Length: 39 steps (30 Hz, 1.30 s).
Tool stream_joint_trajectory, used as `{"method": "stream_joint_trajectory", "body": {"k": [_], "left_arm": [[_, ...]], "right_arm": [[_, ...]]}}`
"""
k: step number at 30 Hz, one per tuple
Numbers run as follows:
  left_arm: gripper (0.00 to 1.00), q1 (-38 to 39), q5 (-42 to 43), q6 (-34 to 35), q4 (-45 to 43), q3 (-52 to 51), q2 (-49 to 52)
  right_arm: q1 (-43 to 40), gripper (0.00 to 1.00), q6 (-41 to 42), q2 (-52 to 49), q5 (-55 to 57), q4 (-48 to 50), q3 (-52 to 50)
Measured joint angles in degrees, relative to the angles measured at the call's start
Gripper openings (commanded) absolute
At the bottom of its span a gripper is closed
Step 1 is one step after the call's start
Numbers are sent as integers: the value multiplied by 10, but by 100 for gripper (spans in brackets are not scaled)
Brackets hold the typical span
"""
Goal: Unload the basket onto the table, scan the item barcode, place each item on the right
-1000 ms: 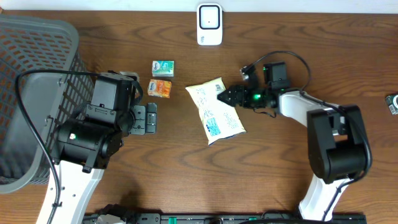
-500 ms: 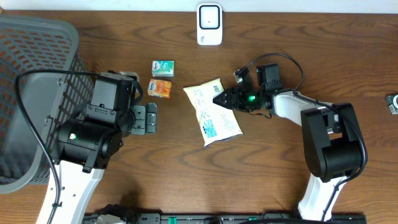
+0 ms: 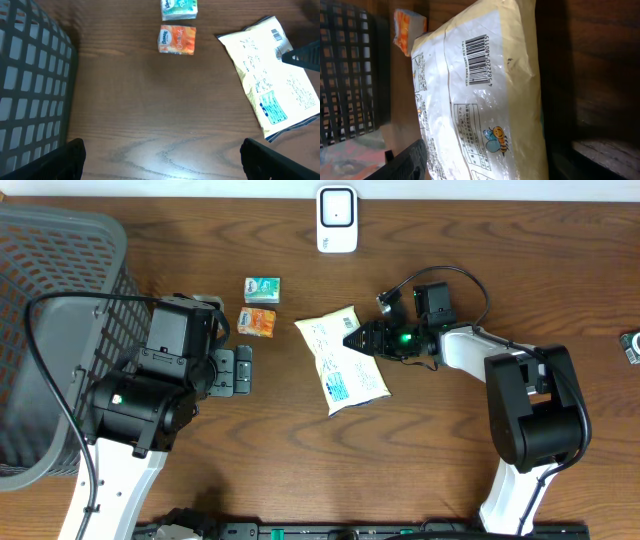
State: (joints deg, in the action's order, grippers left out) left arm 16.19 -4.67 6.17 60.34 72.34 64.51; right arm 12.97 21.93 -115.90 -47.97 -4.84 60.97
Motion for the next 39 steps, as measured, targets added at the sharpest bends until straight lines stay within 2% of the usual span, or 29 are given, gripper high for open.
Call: {"method": "stream_joint_trajectory", "body": {"k": [8,13,15,16,19,21,22,23,27,39], "left_arm": [[98,0,3,0,-48,0,0],[98,0,71,6,-84,0,0],[89,0,113,14,-84,0,3],[98,0,130,15,-85,0,5],[99,0,168,16,-92,0,17],[43,0,183,20,-95,0,27],[21,0,186,19,-97,0,31],[8,0,190,19,-99,0,37],[8,0,198,43,-106,0,72],[7,0,198,217,-109,0,303]], "right_arm": [[0,69,0,0,0,0,0],[0,69,0,0,0,0,0],[0,69,0,0,-1,0,0],[0,69,0,0,-1,0,0],[0,69,0,0,-1,0,0],[0,69,0,0,-1,0,0],[0,69,0,0,-1,0,0],[0,69,0,0,-1,0,0],[0,69,0,0,-1,0,0],[0,69,0,0,-1,0,0]]}}
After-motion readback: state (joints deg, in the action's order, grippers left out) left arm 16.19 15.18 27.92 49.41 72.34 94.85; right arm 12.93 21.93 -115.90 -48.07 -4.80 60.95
